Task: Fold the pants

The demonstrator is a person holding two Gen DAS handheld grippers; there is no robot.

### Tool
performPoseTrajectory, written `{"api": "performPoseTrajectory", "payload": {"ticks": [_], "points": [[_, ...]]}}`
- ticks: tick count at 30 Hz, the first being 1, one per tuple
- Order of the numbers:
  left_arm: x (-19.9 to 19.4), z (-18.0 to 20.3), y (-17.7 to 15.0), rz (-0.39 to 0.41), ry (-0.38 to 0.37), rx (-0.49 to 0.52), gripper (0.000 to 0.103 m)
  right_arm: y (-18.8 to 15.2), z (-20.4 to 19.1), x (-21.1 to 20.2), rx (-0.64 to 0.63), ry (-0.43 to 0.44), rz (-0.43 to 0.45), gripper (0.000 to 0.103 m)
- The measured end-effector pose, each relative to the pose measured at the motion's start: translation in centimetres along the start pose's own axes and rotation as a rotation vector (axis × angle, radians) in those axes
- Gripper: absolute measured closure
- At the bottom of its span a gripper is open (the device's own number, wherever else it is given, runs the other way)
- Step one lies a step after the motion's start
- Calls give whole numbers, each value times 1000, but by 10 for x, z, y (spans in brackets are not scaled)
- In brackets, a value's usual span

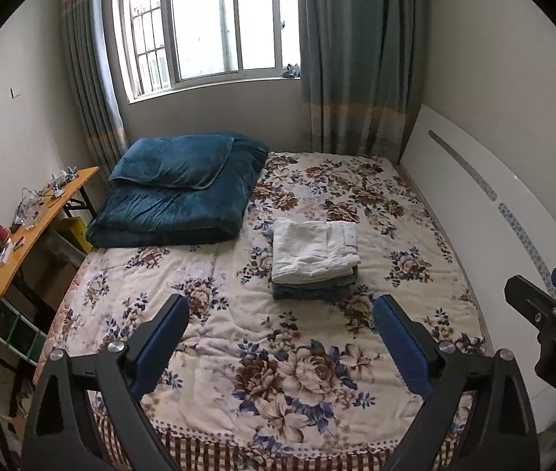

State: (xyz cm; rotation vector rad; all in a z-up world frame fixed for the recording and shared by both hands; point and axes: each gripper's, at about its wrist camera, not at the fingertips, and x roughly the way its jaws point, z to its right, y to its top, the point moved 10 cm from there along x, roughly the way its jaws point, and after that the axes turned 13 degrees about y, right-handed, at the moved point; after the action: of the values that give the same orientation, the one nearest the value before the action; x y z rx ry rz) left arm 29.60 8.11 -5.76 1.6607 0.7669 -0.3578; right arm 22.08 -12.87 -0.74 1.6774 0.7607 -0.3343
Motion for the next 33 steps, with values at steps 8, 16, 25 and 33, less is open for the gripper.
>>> {"api": "performPoseTrajectory", "payload": {"ticks": [8, 16, 25, 33], "points": [[11, 8, -6, -22, 18, -2, 4, 4, 9, 4, -4, -4, 4, 10], [66, 22, 6, -23, 64, 8, 1, 29, 38, 65, -3, -61, 29, 9], [138, 45, -4, -116, 85, 25, 1, 26, 65, 154, 12, -75, -51, 8], [171, 51, -1, -144, 106, 26, 1, 11, 88, 207, 38, -95, -119, 9]]}}
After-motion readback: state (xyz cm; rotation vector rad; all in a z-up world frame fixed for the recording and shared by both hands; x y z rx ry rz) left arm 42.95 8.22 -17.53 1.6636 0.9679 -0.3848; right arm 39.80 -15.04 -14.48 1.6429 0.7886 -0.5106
